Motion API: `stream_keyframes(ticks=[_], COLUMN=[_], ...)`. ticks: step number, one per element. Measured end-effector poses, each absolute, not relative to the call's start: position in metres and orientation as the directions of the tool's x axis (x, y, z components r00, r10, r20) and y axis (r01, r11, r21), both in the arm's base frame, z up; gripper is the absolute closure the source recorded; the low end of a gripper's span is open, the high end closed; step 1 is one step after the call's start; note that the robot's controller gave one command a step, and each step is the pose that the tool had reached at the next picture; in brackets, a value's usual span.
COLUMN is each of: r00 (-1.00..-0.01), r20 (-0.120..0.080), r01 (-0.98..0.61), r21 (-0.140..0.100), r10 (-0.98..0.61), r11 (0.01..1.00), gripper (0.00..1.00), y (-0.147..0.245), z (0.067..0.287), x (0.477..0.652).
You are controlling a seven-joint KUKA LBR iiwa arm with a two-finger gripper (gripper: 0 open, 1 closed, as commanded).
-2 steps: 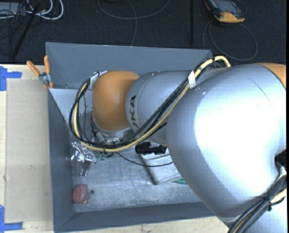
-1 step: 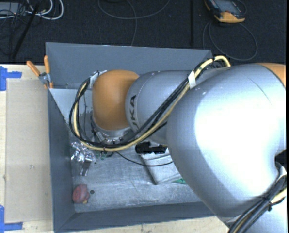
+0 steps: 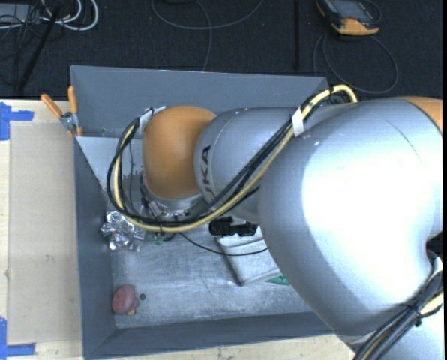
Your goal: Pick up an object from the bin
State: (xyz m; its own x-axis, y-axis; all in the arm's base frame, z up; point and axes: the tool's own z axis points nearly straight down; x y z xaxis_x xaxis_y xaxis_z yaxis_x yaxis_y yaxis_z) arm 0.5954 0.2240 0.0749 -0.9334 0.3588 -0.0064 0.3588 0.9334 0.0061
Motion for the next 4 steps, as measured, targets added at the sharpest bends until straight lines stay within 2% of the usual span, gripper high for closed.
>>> stream_keyframes(ticks=[2, 3, 4], r00=[-0.933, -0.934, -0.934], r20=[-0.001, -0.001, -0.001], r01=[0.359, 0.358, 0.357], r21=[0.002, 0.002, 0.002], r10=[0.359, 0.358, 0.357], r11=[0.933, 0.934, 0.934], gripper=[1.0, 1.0, 1.0], y=[0.223, 0.223, 0.222], z=[0.122, 0.158, 0.183], x=[0.597, 0.598, 0.599])
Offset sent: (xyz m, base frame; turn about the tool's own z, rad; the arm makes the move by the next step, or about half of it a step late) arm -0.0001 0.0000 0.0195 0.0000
